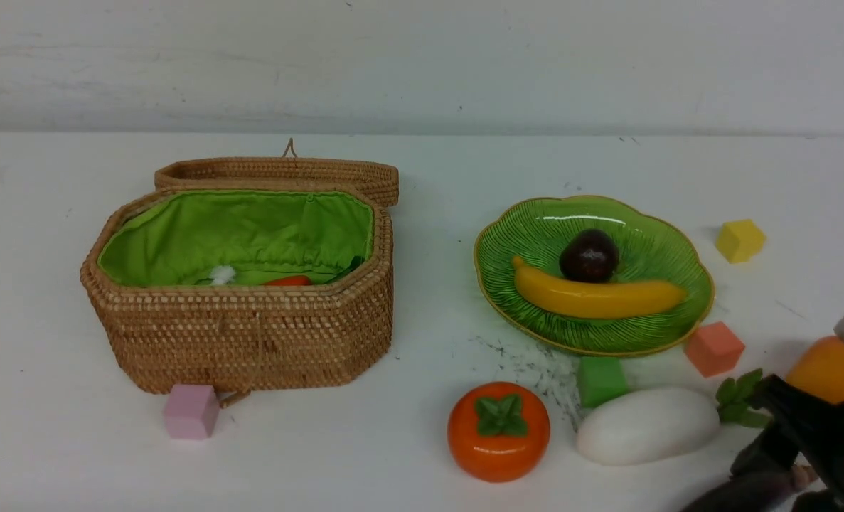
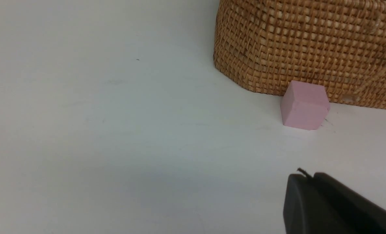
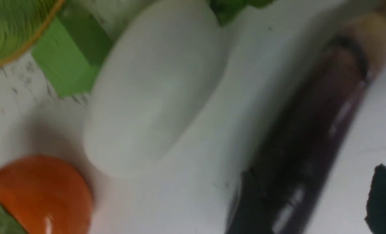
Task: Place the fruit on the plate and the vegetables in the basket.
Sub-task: Grab an eggplant with your right arm and place it in the basket on the left.
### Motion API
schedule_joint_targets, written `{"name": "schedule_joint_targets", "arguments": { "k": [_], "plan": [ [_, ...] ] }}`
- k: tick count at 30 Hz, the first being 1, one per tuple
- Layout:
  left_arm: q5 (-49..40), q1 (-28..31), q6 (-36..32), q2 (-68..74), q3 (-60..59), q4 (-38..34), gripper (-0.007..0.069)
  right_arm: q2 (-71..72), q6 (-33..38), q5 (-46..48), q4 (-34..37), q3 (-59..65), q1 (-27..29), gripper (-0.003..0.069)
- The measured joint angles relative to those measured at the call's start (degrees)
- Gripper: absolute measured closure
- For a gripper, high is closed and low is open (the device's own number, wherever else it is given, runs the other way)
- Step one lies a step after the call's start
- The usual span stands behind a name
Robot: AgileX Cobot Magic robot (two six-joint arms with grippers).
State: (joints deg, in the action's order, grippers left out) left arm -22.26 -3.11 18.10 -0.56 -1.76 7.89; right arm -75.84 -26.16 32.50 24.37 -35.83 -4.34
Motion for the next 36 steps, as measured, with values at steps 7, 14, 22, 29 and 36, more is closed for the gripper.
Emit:
{"name": "schedule_joint_targets", "arguments": {
  "k": [7,14,22,29,36],
  "plan": [
    [0.0,0.0,0.0,0.0,0.0,0.0,0.0605,-9.06,0.0,-4.45,1.07,0.0,0.0,0.0176],
    [0.0,0.0,0.0,0.0,0.0,0.02,0.0605,-11.8,2.56,-3.42,-0.99,-0.66,0.0,0.0291],
    [0.0,0.0,0.0,0.0,0.0,0.02,0.0599,-2.53,5.96,2.43,-2.33,-0.38,0.0,0.0297],
    [0.0,0.0,0.0,0.0,0.0,0.02,0.0595,10.57,18.35,13.87,-3.39,-11.81,0.0,0.0297],
    [0.0,0.0,0.0,0.0,0.0,0.02,0.0589,7.98,32.07,18.81,-3.09,-31.27,-3.08,0.0297]
  ]
}}
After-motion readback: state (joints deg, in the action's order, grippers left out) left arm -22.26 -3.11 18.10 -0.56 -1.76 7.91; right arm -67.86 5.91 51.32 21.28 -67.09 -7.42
